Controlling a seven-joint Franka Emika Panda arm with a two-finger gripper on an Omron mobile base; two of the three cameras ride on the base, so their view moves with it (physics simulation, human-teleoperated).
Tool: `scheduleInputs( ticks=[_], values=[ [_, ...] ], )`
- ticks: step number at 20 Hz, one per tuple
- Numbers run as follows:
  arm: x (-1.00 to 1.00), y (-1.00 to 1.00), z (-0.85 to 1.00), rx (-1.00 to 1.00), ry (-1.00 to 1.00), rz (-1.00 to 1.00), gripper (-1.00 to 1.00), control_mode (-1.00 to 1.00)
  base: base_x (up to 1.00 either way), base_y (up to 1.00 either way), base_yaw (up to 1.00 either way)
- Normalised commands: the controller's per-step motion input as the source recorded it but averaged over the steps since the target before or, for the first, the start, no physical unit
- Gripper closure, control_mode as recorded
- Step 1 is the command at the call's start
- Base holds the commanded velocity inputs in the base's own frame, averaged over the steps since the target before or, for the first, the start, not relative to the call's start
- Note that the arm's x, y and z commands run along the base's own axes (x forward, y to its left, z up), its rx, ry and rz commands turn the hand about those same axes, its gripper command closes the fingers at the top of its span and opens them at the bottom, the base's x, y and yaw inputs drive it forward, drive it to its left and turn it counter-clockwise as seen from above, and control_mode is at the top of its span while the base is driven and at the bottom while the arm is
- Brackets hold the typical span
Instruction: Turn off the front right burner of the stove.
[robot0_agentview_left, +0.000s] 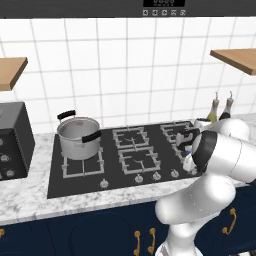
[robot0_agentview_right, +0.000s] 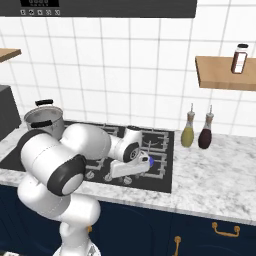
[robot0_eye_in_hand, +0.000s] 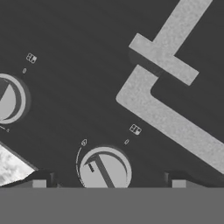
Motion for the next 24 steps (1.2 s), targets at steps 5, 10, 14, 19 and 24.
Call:
scheduleInputs(
  ticks=[5,10,14,19,24],
  values=[
    [0.05,0.0,-0.12,0.0,0.0,0.0,1.0,-1.0,0.0,0.0,0.0],
    [0.0,0.0,0.0,0.0,0.0,-0.01,1.0,-1.0,0.0,0.0,0.0],
    [0.0,0.0,0.0,0.01,0.0,-0.19,1.0,-1.0,0.0,0.0,0.0],
    [0.0,0.0,0.0,0.07,-0.05,-0.38,1.0,-1.0,0.0,0.0,0.0],
    [0.0,-0.03,0.0,0.1,-0.11,-0.47,1.0,-1.0,0.0,0.0,0.0]
  ],
)
